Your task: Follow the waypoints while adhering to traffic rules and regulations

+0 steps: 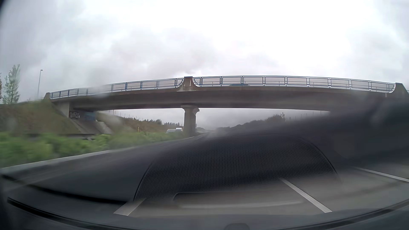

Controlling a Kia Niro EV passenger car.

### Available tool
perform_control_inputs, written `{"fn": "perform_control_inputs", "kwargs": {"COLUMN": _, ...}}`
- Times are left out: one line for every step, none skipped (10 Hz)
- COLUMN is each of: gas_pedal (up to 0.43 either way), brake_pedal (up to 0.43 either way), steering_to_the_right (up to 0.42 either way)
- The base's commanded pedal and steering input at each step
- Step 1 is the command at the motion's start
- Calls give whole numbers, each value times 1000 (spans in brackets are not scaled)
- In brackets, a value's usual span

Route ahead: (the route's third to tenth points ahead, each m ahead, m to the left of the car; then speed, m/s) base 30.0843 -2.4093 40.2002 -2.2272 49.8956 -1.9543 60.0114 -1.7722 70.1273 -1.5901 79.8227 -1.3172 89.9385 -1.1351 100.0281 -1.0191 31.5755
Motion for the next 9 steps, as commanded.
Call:
{"fn": "perform_control_inputs", "kwargs": {"gas_pedal": 287, "brake_pedal": 0, "steering_to_the_right": -4}}
{"fn": "perform_control_inputs", "kwargs": {"gas_pedal": 287, "brake_pedal": 0, "steering_to_the_right": -4}}
{"fn": "perform_control_inputs", "kwargs": {"gas_pedal": 287, "brake_pedal": 0, "steering_to_the_right": -3}}
{"fn": "perform_control_inputs", "kwargs": {"gas_pedal": 287, "brake_pedal": 0, "steering_to_the_right": -3}}
{"fn": "perform_control_inputs", "kwargs": {"gas_pedal": 287, "brake_pedal": 0, "steering_to_the_right": -3}}
{"fn": "perform_control_inputs", "kwargs": {"gas_pedal": 287, "brake_pedal": 0, "steering_to_the_right": -3}}
{"fn": "perform_control_inputs", "kwargs": {"gas_pedal": 287, "brake_pedal": 0, "steering_to_the_right": -2}}
{"fn": "perform_control_inputs", "kwargs": {"gas_pedal": 287, "brake_pedal": 0, "steering_to_the_right": -2}}
{"fn": "perform_control_inputs", "kwargs": {"gas_pedal": 287, "brake_pedal": 0, "steering_to_the_right": -2}}
